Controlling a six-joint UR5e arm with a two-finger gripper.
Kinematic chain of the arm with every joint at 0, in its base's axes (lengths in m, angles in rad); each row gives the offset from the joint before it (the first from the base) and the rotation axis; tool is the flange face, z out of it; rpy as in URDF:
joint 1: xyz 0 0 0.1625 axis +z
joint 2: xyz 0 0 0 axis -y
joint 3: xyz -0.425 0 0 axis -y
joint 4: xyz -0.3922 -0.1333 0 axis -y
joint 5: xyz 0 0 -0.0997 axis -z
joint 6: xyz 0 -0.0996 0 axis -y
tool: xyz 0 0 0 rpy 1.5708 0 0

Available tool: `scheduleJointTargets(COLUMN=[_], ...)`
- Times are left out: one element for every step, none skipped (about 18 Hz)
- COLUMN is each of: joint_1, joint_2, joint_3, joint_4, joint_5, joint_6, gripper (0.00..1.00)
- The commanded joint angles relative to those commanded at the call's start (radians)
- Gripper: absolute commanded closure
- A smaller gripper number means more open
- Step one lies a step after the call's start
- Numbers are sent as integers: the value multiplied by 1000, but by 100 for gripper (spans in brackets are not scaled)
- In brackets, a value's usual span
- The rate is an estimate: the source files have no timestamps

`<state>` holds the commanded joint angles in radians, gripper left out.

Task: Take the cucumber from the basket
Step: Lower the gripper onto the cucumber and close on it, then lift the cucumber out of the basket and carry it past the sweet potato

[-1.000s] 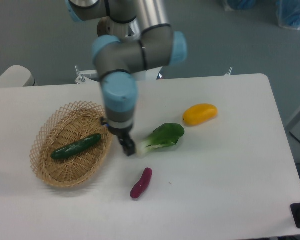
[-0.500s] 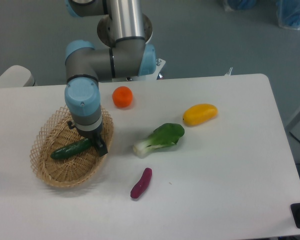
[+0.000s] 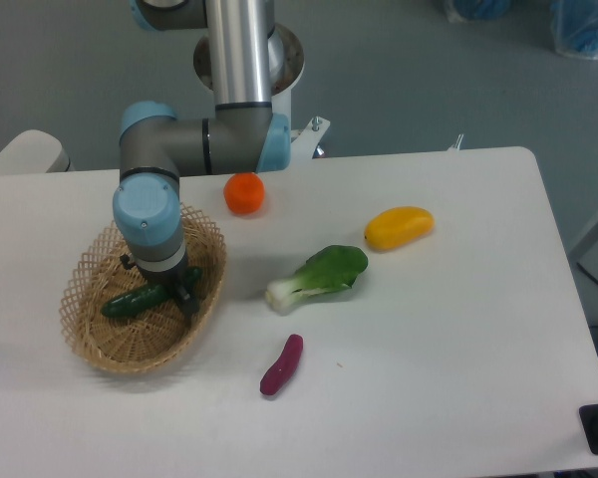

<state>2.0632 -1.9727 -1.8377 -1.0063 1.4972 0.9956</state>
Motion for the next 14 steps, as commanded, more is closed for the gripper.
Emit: scheduleJointTargets(joint_1=[0,0,0,0,0,0,0,2,2,3,6,8,11,15], joint_2=[0,0,-2,-2,0,0,2,3,6,11,14,17,24,31], joint_3=[2,2,3,5,6,11,14,18,21,23,28,35,44,49], joint_4=[0,0,0,0,-2,-2,-2,-2,-2,-3,-3,-8,-11,-12], joint_5=[0,0,0,0,0,0,-2,-3,-3,-5,-9,-20,-31,-38], joint_6=[-12,-23,-32,-38,-40,-40,-40,-40,-38,-38,-38,-38,-40,-38], gripper=[30,38,47,58,68,75,83,90,92,92,91,91,91,91])
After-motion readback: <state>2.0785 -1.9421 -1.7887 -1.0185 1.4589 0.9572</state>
